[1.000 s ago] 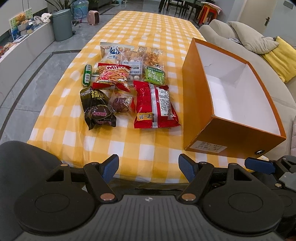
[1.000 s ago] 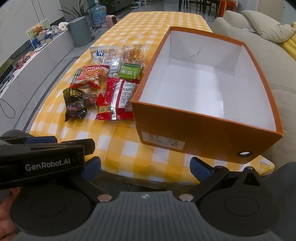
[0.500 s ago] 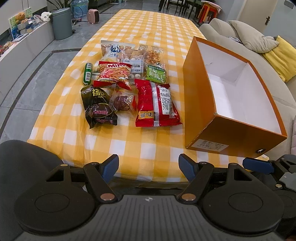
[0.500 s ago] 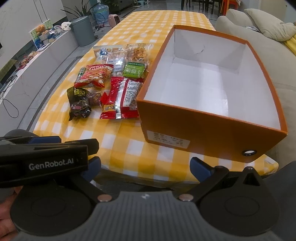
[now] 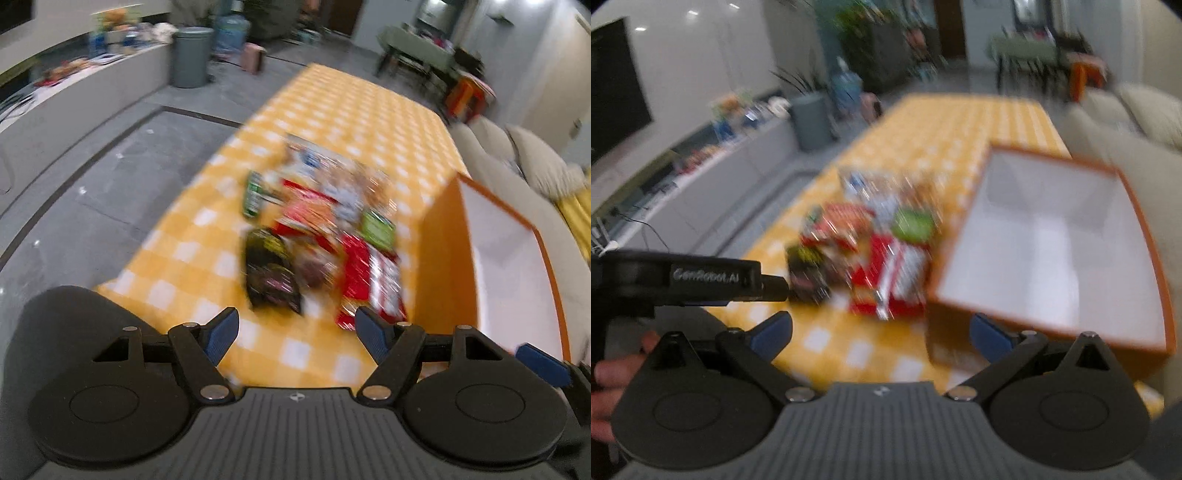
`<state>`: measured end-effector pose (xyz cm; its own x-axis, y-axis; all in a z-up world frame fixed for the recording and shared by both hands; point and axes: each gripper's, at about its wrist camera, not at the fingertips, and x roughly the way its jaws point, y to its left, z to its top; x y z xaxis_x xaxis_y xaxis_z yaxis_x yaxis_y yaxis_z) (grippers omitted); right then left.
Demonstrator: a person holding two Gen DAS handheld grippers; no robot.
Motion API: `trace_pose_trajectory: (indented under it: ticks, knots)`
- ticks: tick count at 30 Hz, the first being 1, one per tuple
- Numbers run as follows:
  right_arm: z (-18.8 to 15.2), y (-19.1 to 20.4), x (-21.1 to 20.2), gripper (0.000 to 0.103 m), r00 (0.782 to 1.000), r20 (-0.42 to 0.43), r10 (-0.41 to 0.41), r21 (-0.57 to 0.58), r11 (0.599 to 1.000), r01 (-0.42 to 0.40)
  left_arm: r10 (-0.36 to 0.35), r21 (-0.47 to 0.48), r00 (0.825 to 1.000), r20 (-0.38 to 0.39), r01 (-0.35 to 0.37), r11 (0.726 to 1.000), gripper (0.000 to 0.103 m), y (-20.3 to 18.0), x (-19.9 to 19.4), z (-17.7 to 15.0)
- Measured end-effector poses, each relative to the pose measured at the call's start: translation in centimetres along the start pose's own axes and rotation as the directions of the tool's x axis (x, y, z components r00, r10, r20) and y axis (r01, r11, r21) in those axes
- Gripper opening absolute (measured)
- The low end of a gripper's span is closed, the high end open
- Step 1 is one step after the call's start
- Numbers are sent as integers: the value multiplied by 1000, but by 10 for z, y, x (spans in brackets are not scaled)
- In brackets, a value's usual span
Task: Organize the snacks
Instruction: 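Reach the right tool to the brown wrapped pastry and grasp it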
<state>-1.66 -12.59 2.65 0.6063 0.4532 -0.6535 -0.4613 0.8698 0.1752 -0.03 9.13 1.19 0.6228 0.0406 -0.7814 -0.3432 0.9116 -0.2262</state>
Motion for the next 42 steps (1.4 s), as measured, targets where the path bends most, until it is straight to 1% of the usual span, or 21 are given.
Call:
trace_pose_trajectory:
  ticks: [3, 5, 7, 8, 9, 11, 15, 17, 20, 21, 23, 24, 29, 31, 33, 35, 36, 37, 38, 40, 42]
  knots:
    - [6, 14, 2, 100, 996, 57, 66, -87, 994, -61, 9, -41, 1000, 3, -9, 999, 84, 19, 8, 10]
    - [10, 26, 8, 100, 994, 59, 96, -150, 985, -86, 19, -89, 1000, -6, -19, 996, 84, 34, 13, 15]
    - [14, 39, 19, 100, 995, 38, 91, -202, 976, -81, 7, -150, 1000, -17, -10, 989, 84, 49, 20, 18]
    - [16, 45, 26, 98, 996, 29, 80, -231, 970, -71, -4, -160, 1000, -27, 0, 987, 84, 55, 22, 19]
    - [17, 50, 31, 96, 998, 24, 66, -259, 964, -58, -24, -159, 999, -47, 16, 987, 84, 59, 28, 21]
    - [20, 62, 46, 80, 999, 9, 37, -339, 940, -32, -45, -173, 995, -93, 28, 984, 84, 65, 37, 21]
    - [26, 74, 82, 77, 996, -80, 26, -465, 883, -61, -95, -228, 988, -123, 65, 971, 84, 76, 43, 19]
    - [34, 78, 103, 65, 989, -146, -3, -528, 846, -75, -110, -246, 985, -135, 74, 966, 84, 79, 47, 18]
    - [46, 85, 128, 65, 973, -228, -35, -636, 762, -122, -138, -277, 977, -162, 89, 957, 84, 84, 53, 18]
    - [52, 86, 141, 66, 959, -278, -58, -662, 735, -147, -149, -289, 974, -168, 96, 953, 84, 86, 54, 19]
    - [58, 87, 160, 67, 916, -388, -100, -682, 699, -212, -164, -302, 971, -172, 107, 947, 84, 89, 54, 19]
    - [61, 86, 169, 67, 902, -416, -112, -693, 681, -235, -170, -305, 970, -172, 112, 946, 84, 90, 55, 19]
    - [66, 87, 200, 67, 875, -468, -123, -746, 586, -317, -181, -316, 966, -183, 117, 942, 84, 94, 59, 19]
    - [66, 89, 209, 61, 865, -487, -122, -753, 560, -345, -185, -321, 966, -181, 120, 939, 84, 95, 59, 20]
    - [68, 88, 220, 56, 867, -490, -87, -756, 538, -373, -189, -337, 966, -175, 121, 933, 84, 97, 59, 20]
    - [69, 85, 226, 51, 853, -519, -57, -741, 526, -416, -195, -353, 966, -168, 126, 927, 84, 99, 59, 20]
    - [69, 83, 231, 46, 839, -541, -54, -728, 530, -435, -196, -354, 966, -169, 126, 927, 84, 99, 59, 20]
    - [70, 83, 237, 42, 837, -544, -59, -723, 539, -432, -191, -350, 967, -170, 122, 929, 84, 98, 59, 21]
    - [72, 81, 238, 40, 835, -548, -54, -713, 553, -432, -186, -343, 967, -173, 118, 932, 84, 97, 59, 21]
    - [78, 78, 237, 39, 831, -555, -18, -681, 584, -442, -174, -327, 968, -179, 108, 939, 84, 94, 60, 20]
    - [84, 76, 232, 37, 831, -556, 10, -661, 600, -449, -169, -314, 969, -179, 107, 943, 84, 91, 59, 20]
